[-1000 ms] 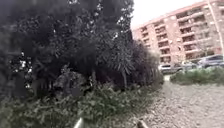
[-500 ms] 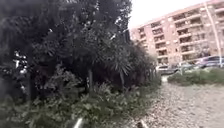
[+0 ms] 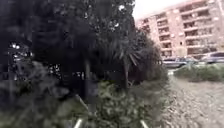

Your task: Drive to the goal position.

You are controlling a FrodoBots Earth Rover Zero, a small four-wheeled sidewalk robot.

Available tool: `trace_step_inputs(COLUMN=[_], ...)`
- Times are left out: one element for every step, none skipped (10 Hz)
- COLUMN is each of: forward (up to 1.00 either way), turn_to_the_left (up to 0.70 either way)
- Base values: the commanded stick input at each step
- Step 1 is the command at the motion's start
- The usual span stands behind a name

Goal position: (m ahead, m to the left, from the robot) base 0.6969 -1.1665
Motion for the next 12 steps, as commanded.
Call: trace_step_inputs(forward=[0.0, 0.0, 0.0, 0.0, 0.0, 0.0, 0.0, 0.0, 0.0, 0.0, 0.0, 0.0], turn_to_the_left=[0.0, 0.0, 0.0, 0.0, 0.0, 0.0, -0.22, -0.69, -1.0, -1.0, -1.0, -1.0])
